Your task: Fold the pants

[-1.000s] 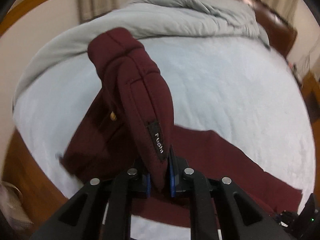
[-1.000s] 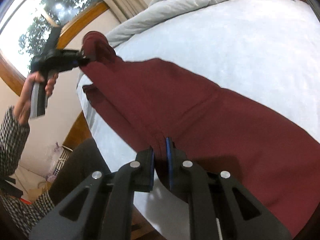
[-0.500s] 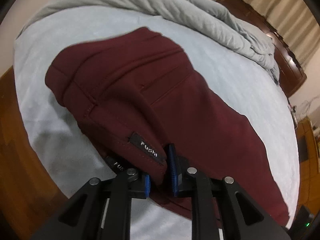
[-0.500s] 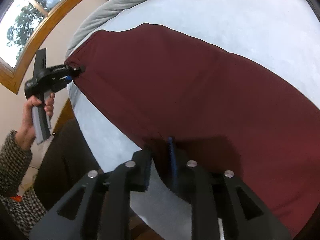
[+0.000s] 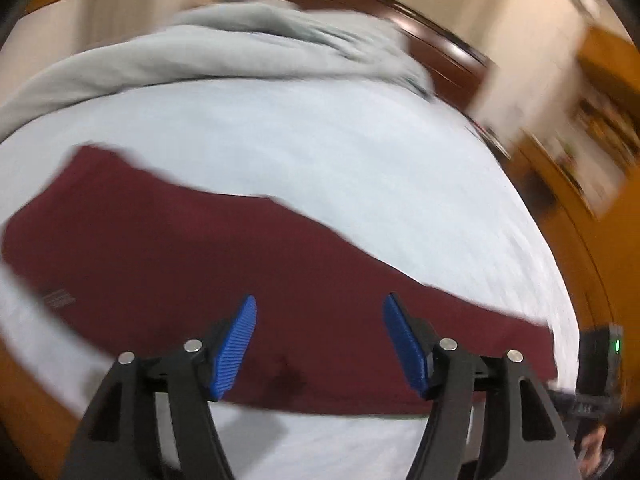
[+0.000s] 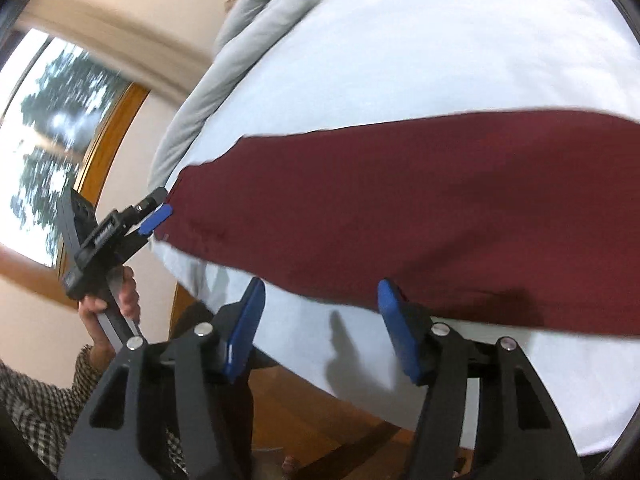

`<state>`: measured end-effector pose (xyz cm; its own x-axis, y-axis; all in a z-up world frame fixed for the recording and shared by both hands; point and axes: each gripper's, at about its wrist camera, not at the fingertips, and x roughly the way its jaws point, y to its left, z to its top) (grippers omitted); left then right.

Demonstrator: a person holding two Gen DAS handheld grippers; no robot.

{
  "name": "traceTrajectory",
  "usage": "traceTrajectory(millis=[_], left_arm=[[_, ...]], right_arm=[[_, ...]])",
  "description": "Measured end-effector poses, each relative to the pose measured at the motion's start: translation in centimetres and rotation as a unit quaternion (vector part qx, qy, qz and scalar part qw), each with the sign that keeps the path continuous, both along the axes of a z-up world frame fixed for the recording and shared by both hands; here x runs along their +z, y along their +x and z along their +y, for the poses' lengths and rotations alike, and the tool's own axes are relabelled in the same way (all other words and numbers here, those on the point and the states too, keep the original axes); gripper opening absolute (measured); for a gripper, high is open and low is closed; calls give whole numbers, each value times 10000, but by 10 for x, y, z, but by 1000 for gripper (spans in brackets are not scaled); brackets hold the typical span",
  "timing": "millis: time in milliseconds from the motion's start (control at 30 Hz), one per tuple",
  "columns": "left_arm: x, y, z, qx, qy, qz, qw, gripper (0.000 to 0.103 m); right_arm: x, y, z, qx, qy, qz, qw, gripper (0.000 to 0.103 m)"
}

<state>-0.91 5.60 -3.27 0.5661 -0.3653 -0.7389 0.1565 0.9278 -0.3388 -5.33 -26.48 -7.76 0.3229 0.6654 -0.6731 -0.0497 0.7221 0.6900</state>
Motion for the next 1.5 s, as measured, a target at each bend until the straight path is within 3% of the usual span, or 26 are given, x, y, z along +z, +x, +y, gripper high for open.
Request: traceTrajectory(millis=[100, 167, 200, 233, 300, 333, 433, 500, 667, 767, 933, 1000, 1200, 1233, 1267, 1367, 1500], left_arm=[[-35, 16, -31, -356, 150, 371, 9986, 67], [-70, 17, -43, -431, 449, 882, 9942, 66], [-84, 15, -49, -470, 692, 922, 9922, 66], [-85, 11, -56, -554, 925, 657, 9920, 68], [-82, 6, -72, -749, 1455, 513, 9852, 70], [-78, 5, -74, -717, 1434, 513, 9857, 70], [-59, 3, -79, -673, 676, 590, 9937, 71], [-52, 3, -96, -837, 586, 524, 9934, 72], [-54, 0, -141, -1343, 734, 348, 9876, 73], [-63, 6, -157, -1427, 884, 457, 9848, 73], [-78, 9, -163, -1283, 886, 697, 9853, 74], [-79, 10, -164, -1288, 906, 703, 9850, 77], [-79, 3, -168, -1321, 1174, 673, 9820, 81], [-79, 3, -170, -1312, 1200, 669, 9818, 82], [-79, 3, -169, -1300, 1219, 669, 9817, 83], [-78, 4, -170, -1239, 1199, 703, 9825, 83], [-75, 7, -169, -1123, 1017, 697, 9860, 83]], right_arm=[[-8, -4, -19, -289, -32, 87, 9995, 60], [-14, -7, -26, -421, -62, 143, 9990, 60], [-18, -7, -29, -484, -120, 198, 9986, 59], [-21, -6, -29, -520, -150, 246, 9982, 55], [-28, -10, -38, -633, -47, 379, 9973, 51], [-30, -13, -43, -696, 66, 409, 9967, 51], [-34, -26, -64, -1000, 274, 503, 9933, 54], [-35, -38, -83, -1261, 149, 573, 9903, 54], [-31, -75, -150, -2242, -197, 496, 9731, 54], [-34, -89, -184, -2692, -51, 496, 9618, 54], [-51, -98, -207, -2942, 219, 540, 9540, 56], [-58, -99, -215, -3141, 13, 673, 9470, 56], [-71, -111, -234, -3300, 468, 596, 9409, 61], [-74, -112, -236, -3343, 554, 531, 9394, 47], [-73, -110, -237, -3327, 575, 460, 9401, 22], [-60, -107, -238, -3205, 555, 138, 9455, 10], [-15, -100, -243, -3012, 114, -609, 9515, 10]])
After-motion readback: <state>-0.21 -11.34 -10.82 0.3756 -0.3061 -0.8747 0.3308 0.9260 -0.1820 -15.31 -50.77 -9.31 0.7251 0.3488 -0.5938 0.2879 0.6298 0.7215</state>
